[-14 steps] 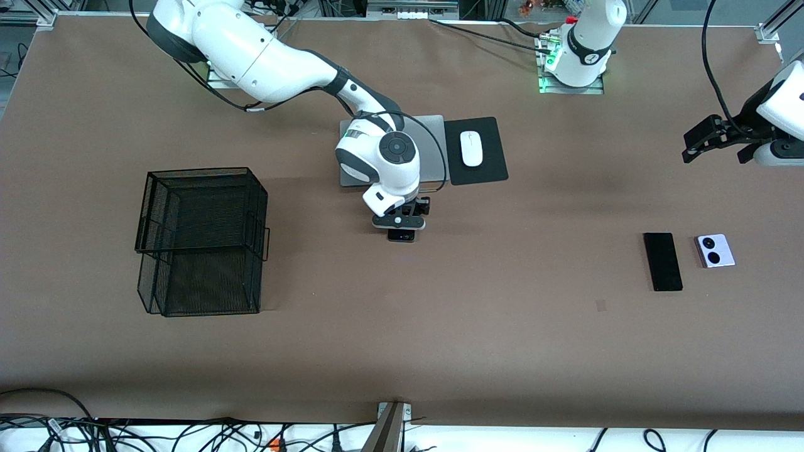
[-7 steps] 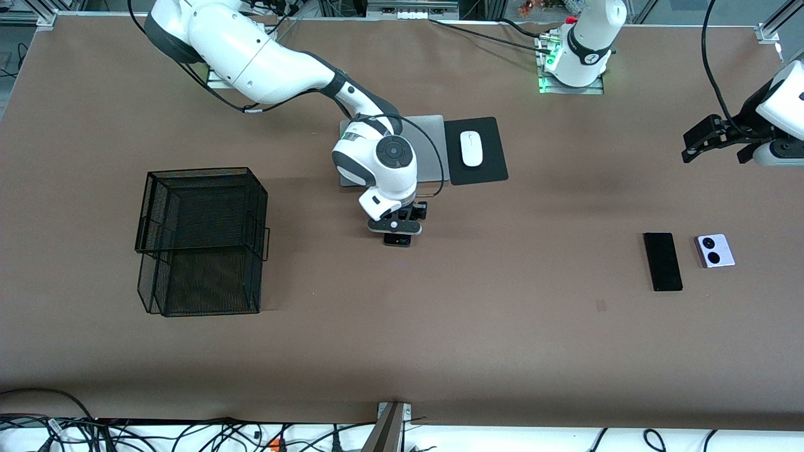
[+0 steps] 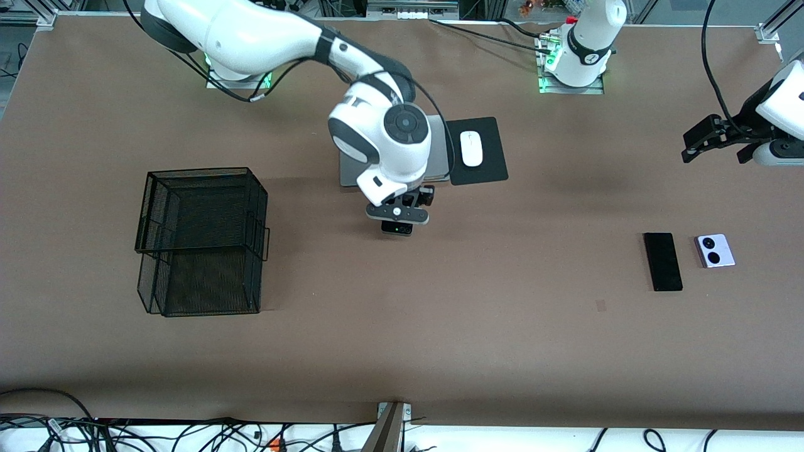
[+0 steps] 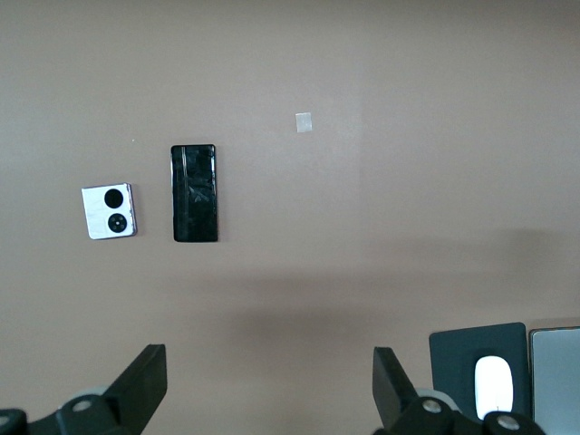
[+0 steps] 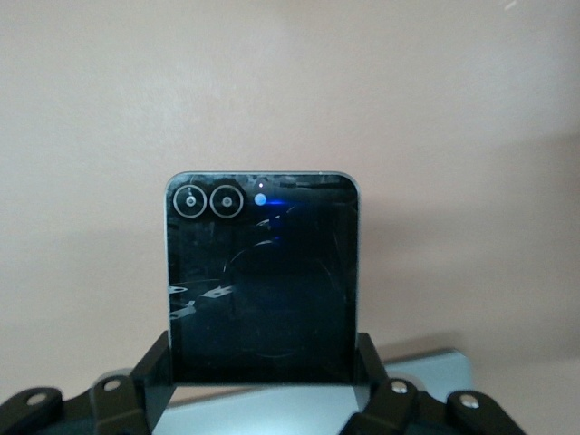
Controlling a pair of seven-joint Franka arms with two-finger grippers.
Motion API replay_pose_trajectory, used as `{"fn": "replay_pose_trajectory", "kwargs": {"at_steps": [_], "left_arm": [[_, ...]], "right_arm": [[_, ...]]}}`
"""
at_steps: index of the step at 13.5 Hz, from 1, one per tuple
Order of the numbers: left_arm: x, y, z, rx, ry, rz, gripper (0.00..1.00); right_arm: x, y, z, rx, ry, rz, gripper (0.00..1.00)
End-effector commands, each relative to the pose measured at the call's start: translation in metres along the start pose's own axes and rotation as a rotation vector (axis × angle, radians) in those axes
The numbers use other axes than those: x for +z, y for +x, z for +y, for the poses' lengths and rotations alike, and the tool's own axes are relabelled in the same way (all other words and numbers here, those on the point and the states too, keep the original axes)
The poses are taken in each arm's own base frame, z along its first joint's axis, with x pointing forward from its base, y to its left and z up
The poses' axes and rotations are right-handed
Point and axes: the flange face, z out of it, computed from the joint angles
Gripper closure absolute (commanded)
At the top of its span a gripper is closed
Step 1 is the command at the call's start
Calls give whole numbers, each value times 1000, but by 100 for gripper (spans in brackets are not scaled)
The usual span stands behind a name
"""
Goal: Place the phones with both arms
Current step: 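Carry the flip phone with the right gripper over the mesh basket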
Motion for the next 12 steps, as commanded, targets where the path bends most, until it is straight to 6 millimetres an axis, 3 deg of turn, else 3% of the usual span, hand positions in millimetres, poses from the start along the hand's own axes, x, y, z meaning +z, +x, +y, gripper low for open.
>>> {"fn": "replay_pose_trajectory", "kwargs": {"at_steps": [1, 3, 6, 9, 12], "left_arm": [[-6, 3, 3, 30, 18, -5, 0], [-6, 3, 3, 30, 18, -5, 0], [-6, 3, 4, 32, 18, -5, 0], [-6, 2, 5, 32, 18, -10, 0], [-6, 2, 4, 32, 19, -11, 0]], "right_arm": [[-62, 7, 32, -43, -50, 8, 100], [-100, 22, 70, -73, -57, -25, 100], [-121, 43, 133, -122, -112, -46, 100], [-141, 79, 228, -136, -56, -108, 100], [-144, 94, 313, -180, -48, -113, 100]]}}
